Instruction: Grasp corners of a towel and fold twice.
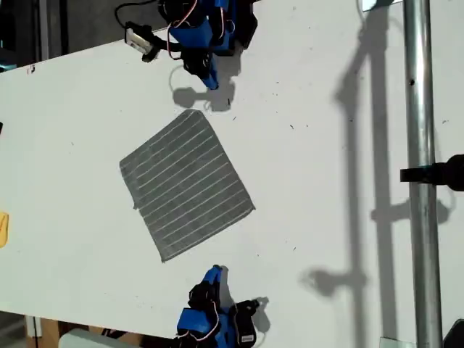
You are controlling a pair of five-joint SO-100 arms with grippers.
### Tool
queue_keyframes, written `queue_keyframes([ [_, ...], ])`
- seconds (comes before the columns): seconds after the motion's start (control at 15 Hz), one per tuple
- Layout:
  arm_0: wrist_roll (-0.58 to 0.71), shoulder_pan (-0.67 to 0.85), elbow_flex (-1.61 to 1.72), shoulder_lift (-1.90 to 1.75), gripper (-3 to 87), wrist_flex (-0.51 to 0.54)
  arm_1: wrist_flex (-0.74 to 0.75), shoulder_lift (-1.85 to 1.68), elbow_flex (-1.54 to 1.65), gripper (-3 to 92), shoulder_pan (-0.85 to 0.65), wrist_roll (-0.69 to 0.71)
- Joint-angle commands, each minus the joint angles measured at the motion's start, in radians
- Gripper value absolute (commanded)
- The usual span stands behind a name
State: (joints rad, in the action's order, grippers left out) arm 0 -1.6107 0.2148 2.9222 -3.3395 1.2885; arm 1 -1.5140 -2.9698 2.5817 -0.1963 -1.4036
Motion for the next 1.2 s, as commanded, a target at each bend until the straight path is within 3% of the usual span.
queue_keyframes([
  [0.0,0.015,-0.02,-0.225,0.261,-3.0,-0.058,-0.008,0.143,-0.183,-0.3,-0.094,0.129],
  [0.33,0.083,-0.08,-0.624,0.723,-3.0,-0.112,-0.028,0.529,-0.52,-0.3,-0.273,0.411],
  [0.6,0.146,-0.138,-1.026,1.124,-2.9,-0.061,-0.092,0.83,-0.847,-0.3,-0.362,0.555],
  [0.87,0.192,-0.16,-1.226,1.295,-2.9,-0.02,-0.173,1.031,-1.114,-0.2,-0.414,0.669],
  [0.93,0.192,-0.166,-1.243,1.304,-2.9,-0.014,-0.167,1.054,-1.143,2.2,-0.42,0.706],
  [1.13,0.195,-0.176,-1.249,1.319,-2.9,-0.009,-0.219,1.111,-1.192,24.9,-0.474,0.721],
])
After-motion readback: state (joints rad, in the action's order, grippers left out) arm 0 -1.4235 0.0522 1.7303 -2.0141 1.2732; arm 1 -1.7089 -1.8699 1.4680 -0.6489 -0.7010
